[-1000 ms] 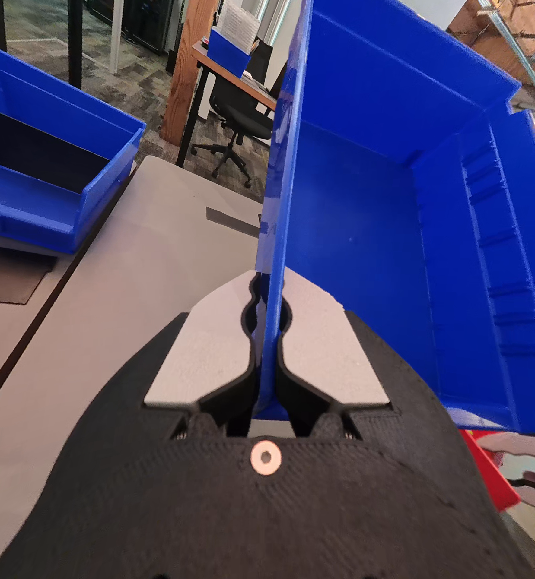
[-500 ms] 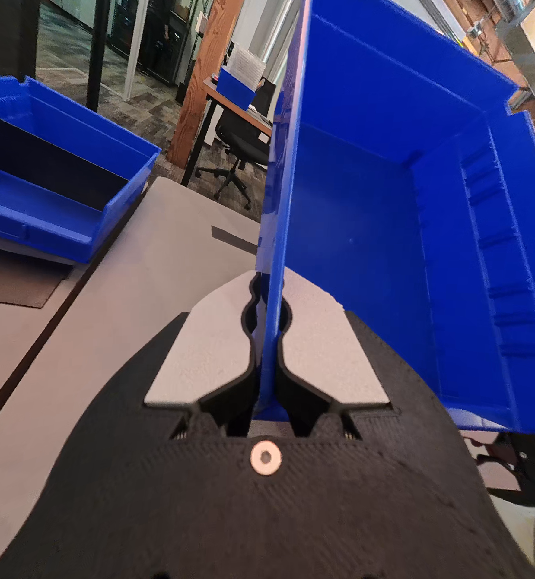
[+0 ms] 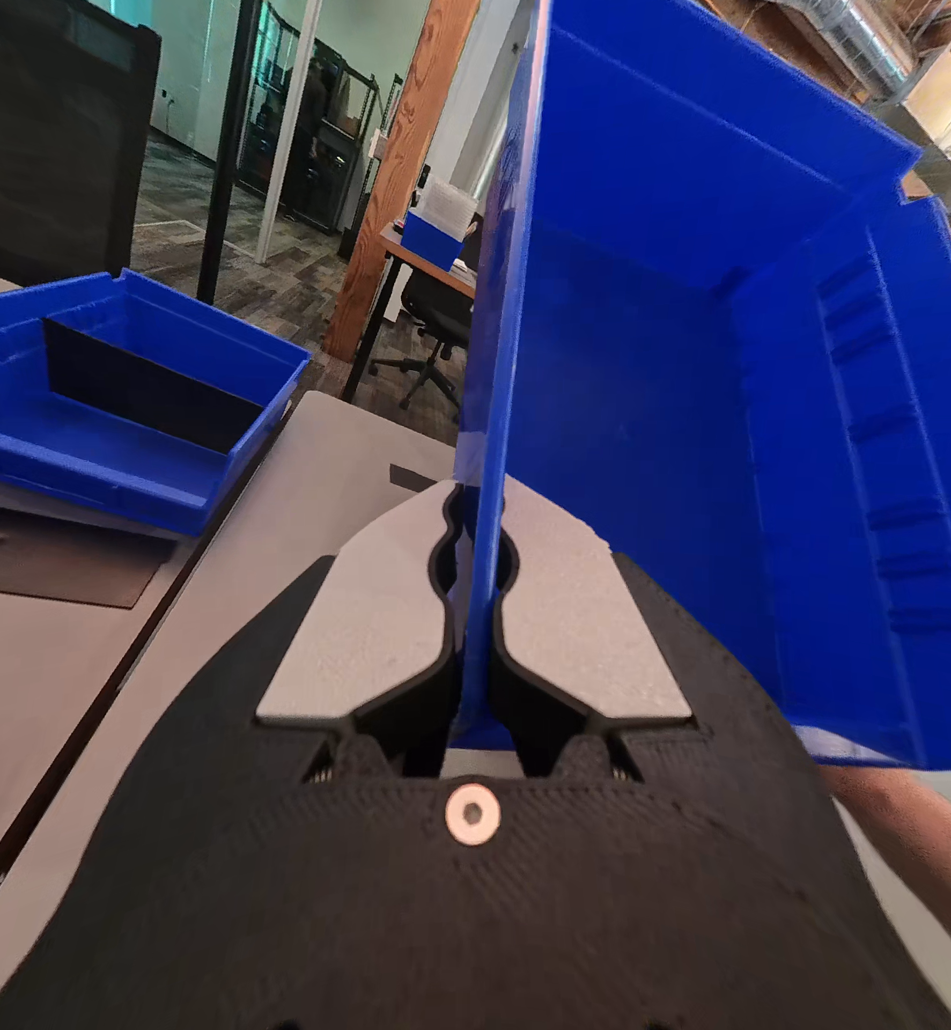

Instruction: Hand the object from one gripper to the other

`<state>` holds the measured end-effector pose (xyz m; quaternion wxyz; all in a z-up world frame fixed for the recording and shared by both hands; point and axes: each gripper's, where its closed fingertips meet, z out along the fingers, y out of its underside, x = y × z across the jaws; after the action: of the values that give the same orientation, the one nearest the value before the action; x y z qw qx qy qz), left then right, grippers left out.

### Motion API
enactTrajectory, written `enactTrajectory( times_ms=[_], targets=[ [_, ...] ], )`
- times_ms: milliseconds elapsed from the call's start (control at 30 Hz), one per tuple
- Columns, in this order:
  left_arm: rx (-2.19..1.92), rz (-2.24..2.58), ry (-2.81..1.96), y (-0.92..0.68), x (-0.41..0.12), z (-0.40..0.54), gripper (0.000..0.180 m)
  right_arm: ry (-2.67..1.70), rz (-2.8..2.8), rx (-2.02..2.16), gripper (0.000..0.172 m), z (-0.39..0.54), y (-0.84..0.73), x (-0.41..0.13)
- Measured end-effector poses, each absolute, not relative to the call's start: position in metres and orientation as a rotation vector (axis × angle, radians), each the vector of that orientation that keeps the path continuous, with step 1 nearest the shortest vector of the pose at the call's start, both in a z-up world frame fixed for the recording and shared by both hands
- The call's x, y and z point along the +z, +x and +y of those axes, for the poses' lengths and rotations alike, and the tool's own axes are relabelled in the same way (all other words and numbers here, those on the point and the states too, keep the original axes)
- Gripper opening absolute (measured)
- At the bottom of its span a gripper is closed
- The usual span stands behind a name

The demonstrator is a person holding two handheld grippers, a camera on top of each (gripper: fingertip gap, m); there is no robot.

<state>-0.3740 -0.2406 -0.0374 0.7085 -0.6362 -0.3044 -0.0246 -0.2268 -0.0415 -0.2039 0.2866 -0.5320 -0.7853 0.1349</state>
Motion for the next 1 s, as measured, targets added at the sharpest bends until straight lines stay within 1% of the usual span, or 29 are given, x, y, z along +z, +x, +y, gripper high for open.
enactTrajectory(
  times_ms=[33, 100, 133, 167, 267, 367, 467, 500, 567, 600, 667, 733, 767, 833, 900, 933, 967, 1000],
  targets=[
    [-0.06, -0.659, -1.416, -0.37, -0.035, -0.238, 0.006, -1.42, -2.082, 0.397, 0.045, -0.043, -0.217, -0.19],
    [-0.09, -0.612, -1.43, -0.357, -0.03, -0.227, 0.006, -1.425, -2.036, 0.487, 0.052, -0.047, -0.184, -0.163],
    [-0.112, -0.581, -1.441, -0.348, -0.027, -0.218, 0.007, -1.429, -1.998, 0.544, 0.051, -0.048, -0.164, -0.149],
    [-0.135, -0.547, -1.452, -0.337, -0.024, -0.208, 0.007, -1.448, -1.966, 0.591, 0.052, -0.048, -0.139, -0.139],
    [-0.203, -0.428, -1.497, -0.294, -0.017, -0.17, 0.006, -1.514, -1.81, 0.642, 0.062, -0.033, -0.055, -0.116],
    [-0.295, -0.32, -1.567, -0.239, -0.021, -0.123, 0.006, -1.513, -1.591, 0.652, 0.086, -0.019, 0.03, -0.097],
    [-0.394, -0.248, -1.648, -0.17, -0.04, -0.07, 0.007, -1.516, -1.397, 0.642, 0.109, -0.017, 0.103, -0.082],
    [-0.416, -0.221, -1.676, -0.145, -0.048, -0.054, 0.007, -1.511, -1.323, 0.67, 0.112, -0.02, 0.124, -0.074],
    [-0.467, -0.176, -1.738, -0.098, -0.068, -0.024, 0.006, -1.49, -1.169, 0.747, 0.113, -0.029, 0.157, -0.061],
    [-0.493, -0.156, -1.768, -0.077, -0.078, -0.01, 0.006, -1.487, -1.118, 0.774, 0.109, -0.034, 0.169, -0.06],
    [-0.524, -0.121, -1.818, -0.04, -0.097, 0.016, 0.006, -1.56, -1.094, 0.753, 0.105, -0.036, 0.182, -0.076],
    [-0.561, -0.11, -1.869, -0.01, -0.117, 0.039, 0.006, -1.623, -1.094, 0.73, 0.109, -0.033, 0.186, -0.094],
    [-0.575, -0.109, -1.891, 0.003, -0.127, 0.05, 0.006, -1.662, -1.081, 0.727, 0.108, -0.029, 0.187, -0.103],
    [-0.603, -0.121, -1.933, 0.024, -0.146, 0.068, 0.006, -1.748, -1.056, 0.721, 0.108, -0.017, 0.188, -0.122],
    [-0.619, -0.138, -1.962, 0.04, -0.161, 0.082, 0.006, -1.824, -1.032, 0.694, 0.102, 0.001, 0.193, -0.141],
    [-0.624, -0.151, -1.974, 0.046, -0.167, 0.088, 0.006, -1.858, -1.011, 0.682, 0.105, 0.011, 0.196, -0.148],
    [-0.614, -0.165, -1.99, 0.05, -0.172, 0.094, 0.006, -1.878, -0.991, 0.673, 0.104, 0.02, 0.201, -0.152],
    [-0.611, -0.178, -2.006, 0.054, -0.178, 0.099, 0.006, -1.9, -0.97, 0.664, 0.097, 0.03, 0.206, -0.155]
  ],
)
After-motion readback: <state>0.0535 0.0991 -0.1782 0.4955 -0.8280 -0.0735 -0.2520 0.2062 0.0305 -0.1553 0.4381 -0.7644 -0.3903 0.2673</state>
